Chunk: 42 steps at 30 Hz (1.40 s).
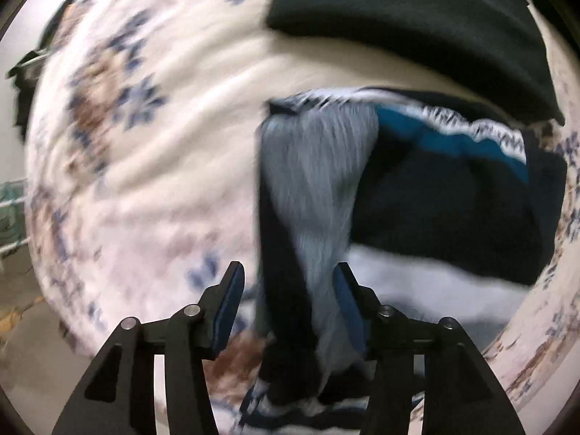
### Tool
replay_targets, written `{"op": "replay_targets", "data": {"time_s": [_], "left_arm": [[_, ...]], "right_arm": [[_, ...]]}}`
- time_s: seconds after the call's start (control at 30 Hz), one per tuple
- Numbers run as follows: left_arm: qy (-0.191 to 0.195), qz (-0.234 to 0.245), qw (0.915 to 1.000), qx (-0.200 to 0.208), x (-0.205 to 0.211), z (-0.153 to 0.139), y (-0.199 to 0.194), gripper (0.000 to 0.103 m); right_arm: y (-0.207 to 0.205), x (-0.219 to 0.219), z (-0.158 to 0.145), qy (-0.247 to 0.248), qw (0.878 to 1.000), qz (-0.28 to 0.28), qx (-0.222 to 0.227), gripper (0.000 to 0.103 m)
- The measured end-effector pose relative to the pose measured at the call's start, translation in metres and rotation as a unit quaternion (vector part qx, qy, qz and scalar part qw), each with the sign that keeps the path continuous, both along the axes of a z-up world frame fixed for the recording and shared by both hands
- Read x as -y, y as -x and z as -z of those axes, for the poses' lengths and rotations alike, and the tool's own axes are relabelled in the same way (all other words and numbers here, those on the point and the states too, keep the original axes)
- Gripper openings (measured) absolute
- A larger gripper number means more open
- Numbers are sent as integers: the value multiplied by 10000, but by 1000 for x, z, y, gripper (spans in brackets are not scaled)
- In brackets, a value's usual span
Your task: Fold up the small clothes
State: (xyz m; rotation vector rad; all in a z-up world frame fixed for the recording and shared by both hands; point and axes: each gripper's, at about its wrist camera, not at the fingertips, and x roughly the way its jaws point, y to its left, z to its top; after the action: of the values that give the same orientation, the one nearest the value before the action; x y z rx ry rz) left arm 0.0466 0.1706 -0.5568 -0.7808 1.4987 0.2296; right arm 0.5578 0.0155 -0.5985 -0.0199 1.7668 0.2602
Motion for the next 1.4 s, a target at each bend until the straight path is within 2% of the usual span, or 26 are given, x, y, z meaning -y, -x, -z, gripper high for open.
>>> {"op": "replay_targets", "data": {"time_s": [0.1, 0.17, 0.2, 0.27, 0.37, 0.4, 0.43, 0.5, 0.53, 0.57, 0.6, 0.67, 0.73, 0.8, 0.87, 0.93, 0.97, 1.0, 1.07, 1.1, 1.2, 1.23, 1.3, 1.33, 1.37, 1.4], "left_arm": [[219, -213, 9995, -77, -19, -2, 17, 27], [299, -78, 9995, -26, -17, -2, 15, 39], [292, 52, 9996, -30, -12, -2, 11, 40], [343, 375, 9987, -79, 3, 2, 0, 40], [-19, 904, 9955, -293, 29, 11, -15, 39], [-314, 1098, 9931, -275, 39, 11, -17, 34], [-423, 1172, 9919, -249, 44, 10, -18, 12], [-573, 1175, 9912, -227, 51, 9, -17, 11], [-653, 1191, 9905, -220, 54, 6, -17, 10], [-766, 1230, 9892, -233, 57, 4, -17, 10], [-864, 1313, 9870, -326, 59, 5, -17, 10], [-818, 1405, 9849, -587, 63, 9, -22, 14], [-843, 1498, 9826, -706, 62, -5, -40, 14], [-937, 1633, 9816, -332, 62, -41, -69, 20], [-764, 1638, 9833, 231, 61, -76, -103, 50], [-576, 1508, 9838, 783, 59, -101, -154, 66], [-512, 1433, 9837, 960, 55, -105, -178, 67], [-389, 1353, 9830, 1180, 54, -107, -212, 67], [-268, 1282, 9801, 1489, 51, -99, -283, 67], [-185, 1328, 9773, 1642, 51, -92, -318, 67], [-73, 1657, 9711, 1717, 57, -67, -405, 66], [-49, 1767, 9696, 1693, 60, -61, -422, 66], [-30, 2132, 9650, 1524, 71, -36, -464, 65], [-11, 2219, 9637, 1487, 74, -28, -468, 60], [78, 2291, 9618, 1499, 76, -17, -479, 20], [178, 2366, 9592, 1536, 76, -11, -484, 5]], "right_arm": [[44, 12, -31, -218, 9987, -427, 196, 61], [83, 31, -43, -213, 9980, -557, 217, 61], [110, 46, -46, -240, 9983, -507, 144, 61], [158, 73, -38, -205, 9987, -433, -149, 61], [244, 122, -12, -35, 9974, -121, -709, 61], [277, 138, 0, -7, 9952, 51, -978, 61], [306, 150, 12, 10, 9919, 179, -1254, 61], [356, 167, 34, -42, 9837, 396, -1751, 59], [378, 173, 43, -138, 9796, 534, -1930, 56], [393, 177, 49, -267, 9769, 595, -2033, 39], [409, 179, 54, -368, 9753, 638, -2081, 6], [428, 184, 58, -357, 9812, 565, -1811, 5], [434, 192, 62, -326, 9790, 628, -1913, 5], [424, 203, 52, -567, 9746, 900, -1970, 5], [402, 217, 29, -808, 9769, 1041, -1682, 8], [373, 232, 2, -831, 9821, 1150, -1239, 26], [357, 240, -9, -805, 9836, 1258, -1014, 47], [337, 249, -20, -831, 9834, 1413, -776, 58], [301, 264, -31, -858, 9814, 1655, -468, 59], [270, 267, -35, -829, 9800, 1787, -288, 59], [195, 282, -41, -743, 9750, 2080, 255, 59], [175, 285, -42, -745, 9731, 2144, 400, 59], [120, 290, -42, -844, 9655, 2367, 684, 59], [100, 290, -41, -957, 9615, 2454, 780, 59], [79, 290, -40, -1049, 9579, 2536, 842, 59], [62, 289, -37, -1140, 9536, 2636, 906, 59]]}}
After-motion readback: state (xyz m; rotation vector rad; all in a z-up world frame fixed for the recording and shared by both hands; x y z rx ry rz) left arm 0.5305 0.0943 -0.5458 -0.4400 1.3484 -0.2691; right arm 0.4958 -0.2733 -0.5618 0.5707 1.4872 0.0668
